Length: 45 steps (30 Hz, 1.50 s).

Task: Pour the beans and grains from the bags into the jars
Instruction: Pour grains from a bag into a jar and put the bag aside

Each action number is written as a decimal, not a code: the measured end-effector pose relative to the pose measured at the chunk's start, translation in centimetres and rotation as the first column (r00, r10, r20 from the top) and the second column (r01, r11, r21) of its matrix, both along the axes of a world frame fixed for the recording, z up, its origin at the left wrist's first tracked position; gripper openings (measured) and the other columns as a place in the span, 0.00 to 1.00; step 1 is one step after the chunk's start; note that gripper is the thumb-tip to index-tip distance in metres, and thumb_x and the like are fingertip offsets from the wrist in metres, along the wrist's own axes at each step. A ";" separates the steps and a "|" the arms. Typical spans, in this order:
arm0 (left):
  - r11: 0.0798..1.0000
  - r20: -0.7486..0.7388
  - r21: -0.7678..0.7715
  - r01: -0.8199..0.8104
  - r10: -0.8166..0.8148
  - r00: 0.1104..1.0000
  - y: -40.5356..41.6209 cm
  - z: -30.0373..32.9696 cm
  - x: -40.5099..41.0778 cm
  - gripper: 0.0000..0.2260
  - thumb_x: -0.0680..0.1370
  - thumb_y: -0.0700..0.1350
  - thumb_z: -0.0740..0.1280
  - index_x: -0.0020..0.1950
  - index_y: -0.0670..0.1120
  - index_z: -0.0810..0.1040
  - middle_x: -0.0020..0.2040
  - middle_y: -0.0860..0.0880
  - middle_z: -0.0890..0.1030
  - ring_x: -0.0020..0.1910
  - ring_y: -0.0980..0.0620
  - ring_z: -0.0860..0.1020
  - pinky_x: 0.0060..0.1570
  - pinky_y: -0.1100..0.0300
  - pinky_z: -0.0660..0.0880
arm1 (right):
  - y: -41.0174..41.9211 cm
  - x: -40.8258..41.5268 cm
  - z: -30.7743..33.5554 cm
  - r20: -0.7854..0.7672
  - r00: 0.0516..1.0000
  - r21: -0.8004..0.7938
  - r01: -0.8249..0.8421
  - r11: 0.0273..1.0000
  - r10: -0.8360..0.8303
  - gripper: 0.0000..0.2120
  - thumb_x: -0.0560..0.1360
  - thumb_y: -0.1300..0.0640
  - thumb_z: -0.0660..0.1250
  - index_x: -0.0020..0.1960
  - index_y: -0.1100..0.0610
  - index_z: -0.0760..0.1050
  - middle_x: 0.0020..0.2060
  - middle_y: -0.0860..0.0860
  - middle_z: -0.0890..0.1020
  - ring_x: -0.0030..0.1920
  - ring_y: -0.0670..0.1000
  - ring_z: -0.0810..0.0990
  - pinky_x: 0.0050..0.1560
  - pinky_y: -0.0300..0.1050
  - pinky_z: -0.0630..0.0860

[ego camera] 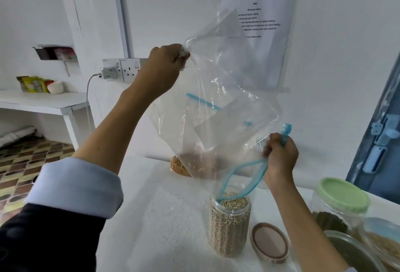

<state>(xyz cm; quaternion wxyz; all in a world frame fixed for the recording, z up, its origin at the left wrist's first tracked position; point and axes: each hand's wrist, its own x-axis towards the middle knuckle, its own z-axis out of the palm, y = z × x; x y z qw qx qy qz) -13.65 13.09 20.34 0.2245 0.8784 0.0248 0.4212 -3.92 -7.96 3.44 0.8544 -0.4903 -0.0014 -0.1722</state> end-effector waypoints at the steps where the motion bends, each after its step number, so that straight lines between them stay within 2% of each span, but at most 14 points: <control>1: 1.000 -0.003 0.001 0.004 -0.004 1.000 -0.1 0.0 0.0 0.16 0.81 0.43 0.57 0.33 0.51 0.67 0.32 0.48 0.69 0.31 0.49 0.67 0.35 0.57 0.64 | -0.1 0.2 0.0 -0.001 1.000 0.014 0.029 0.999 -0.029 0.11 0.78 0.65 0.58 0.38 0.54 0.69 0.27 0.48 0.70 0.21 0.41 0.66 0.25 0.33 0.66; 4: 1.000 0.006 0.005 0.023 -0.023 1.000 -0.3 -0.1 0.0 0.17 0.81 0.42 0.57 0.32 0.51 0.66 0.30 0.50 0.68 0.29 0.52 0.66 0.31 0.59 0.63 | -0.7 0.8 0.1 -0.014 0.991 0.013 0.131 0.991 -0.131 0.12 0.79 0.64 0.56 0.39 0.53 0.69 0.31 0.48 0.70 0.24 0.42 0.67 0.26 0.32 0.66; 7: 0.999 0.000 0.025 0.028 -0.028 1.000 -0.3 0.1 0.0 0.17 0.81 0.41 0.57 0.32 0.52 0.66 0.31 0.51 0.68 0.29 0.53 0.66 0.31 0.59 0.63 | -0.3 0.8 -0.3 -0.003 0.998 -0.008 0.060 0.998 -0.060 0.12 0.79 0.64 0.57 0.39 0.53 0.69 0.30 0.49 0.71 0.23 0.41 0.68 0.26 0.32 0.67; 11: 0.999 0.002 0.016 0.036 -0.036 0.999 -0.2 0.1 0.2 0.17 0.81 0.41 0.57 0.32 0.52 0.66 0.31 0.51 0.68 0.30 0.55 0.65 0.31 0.59 0.62 | -0.3 1.4 -0.5 -0.012 0.980 -0.015 0.196 0.980 -0.196 0.12 0.77 0.64 0.57 0.39 0.51 0.69 0.33 0.49 0.72 0.30 0.45 0.69 0.35 0.39 0.68; 14: 0.999 0.009 0.013 0.051 -0.051 0.999 -0.2 0.2 0.4 0.17 0.81 0.41 0.57 0.32 0.52 0.66 0.30 0.52 0.68 0.29 0.54 0.65 0.32 0.58 0.62 | -0.1 1.4 -0.7 -0.001 0.986 -0.025 0.165 0.986 -0.165 0.12 0.78 0.64 0.57 0.38 0.52 0.68 0.31 0.49 0.71 0.25 0.42 0.68 0.30 0.36 0.68; 16: 0.998 0.012 -0.005 0.062 -0.062 0.998 -0.1 0.2 0.5 0.17 0.81 0.41 0.57 0.32 0.52 0.66 0.30 0.52 0.68 0.28 0.53 0.65 0.33 0.58 0.62 | -0.1 1.6 -0.7 0.006 0.982 -0.017 0.187 0.982 -0.187 0.12 0.78 0.64 0.58 0.39 0.51 0.69 0.32 0.48 0.72 0.27 0.43 0.69 0.32 0.37 0.68; 19: 0.997 -0.005 0.003 0.076 -0.076 0.997 -0.1 0.0 0.6 0.17 0.81 0.41 0.57 0.33 0.53 0.65 0.30 0.52 0.68 0.28 0.53 0.65 0.32 0.59 0.63 | 0.1 1.7 -0.8 0.012 0.994 -0.025 0.112 0.993 -0.111 0.12 0.77 0.64 0.58 0.38 0.53 0.68 0.26 0.45 0.72 0.24 0.41 0.68 0.30 0.35 0.66; 23: 0.996 0.002 -0.010 0.084 -0.084 0.996 0.5 -0.2 0.8 0.17 0.81 0.41 0.58 0.32 0.52 0.65 0.30 0.52 0.68 0.28 0.53 0.64 0.31 0.59 0.61 | -0.3 1.9 -0.8 -0.003 0.967 -0.004 0.254 0.967 -0.254 0.12 0.78 0.63 0.57 0.39 0.51 0.69 0.34 0.48 0.72 0.33 0.45 0.71 0.38 0.37 0.69; 26: 0.995 0.011 -0.031 0.091 -0.090 0.996 1.3 -0.4 1.1 0.17 0.81 0.41 0.58 0.32 0.51 0.66 0.30 0.51 0.68 0.28 0.52 0.64 0.32 0.58 0.61 | -0.3 2.0 -0.4 0.029 0.953 -0.012 0.301 0.954 -0.300 0.12 0.79 0.63 0.57 0.39 0.51 0.69 0.34 0.49 0.72 0.33 0.45 0.71 0.39 0.38 0.70; 31: 0.986 0.060 -0.102 0.133 -0.128 0.990 2.8 -0.7 1.5 0.17 0.81 0.42 0.58 0.32 0.51 0.67 0.29 0.50 0.69 0.28 0.52 0.65 0.34 0.58 0.63 | -0.1 2.9 1.0 0.040 0.949 -0.040 0.316 0.948 -0.314 0.11 0.78 0.60 0.57 0.38 0.50 0.70 0.32 0.48 0.73 0.33 0.47 0.71 0.43 0.47 0.68; 38: 0.951 0.113 -0.242 0.190 -0.167 0.979 4.5 -2.3 2.0 0.14 0.81 0.41 0.59 0.34 0.44 0.69 0.28 0.48 0.67 0.29 0.51 0.65 0.36 0.57 0.63 | -0.3 3.4 2.4 0.102 0.947 -0.121 0.317 0.941 -0.306 0.11 0.78 0.59 0.58 0.38 0.50 0.71 0.32 0.48 0.74 0.32 0.47 0.70 0.37 0.44 0.67; 41: 0.900 0.164 -0.349 0.260 -0.214 0.963 4.7 -2.7 2.3 0.15 0.81 0.41 0.58 0.34 0.46 0.68 0.29 0.48 0.66 0.29 0.52 0.64 0.32 0.59 0.63 | -1.2 4.2 4.5 0.143 0.951 -0.179 0.296 0.938 -0.272 0.11 0.77 0.59 0.58 0.38 0.51 0.71 0.31 0.48 0.73 0.31 0.47 0.70 0.35 0.44 0.67; 45: 0.884 0.183 -0.388 0.259 -0.201 0.962 3.0 -3.1 3.3 0.16 0.82 0.42 0.58 0.34 0.47 0.69 0.29 0.47 0.67 0.28 0.52 0.64 0.32 0.59 0.62 | -3.8 5.4 6.4 0.181 0.950 -0.237 0.293 0.926 -0.254 0.11 0.77 0.60 0.58 0.37 0.52 0.71 0.31 0.48 0.74 0.31 0.47 0.70 0.38 0.46 0.68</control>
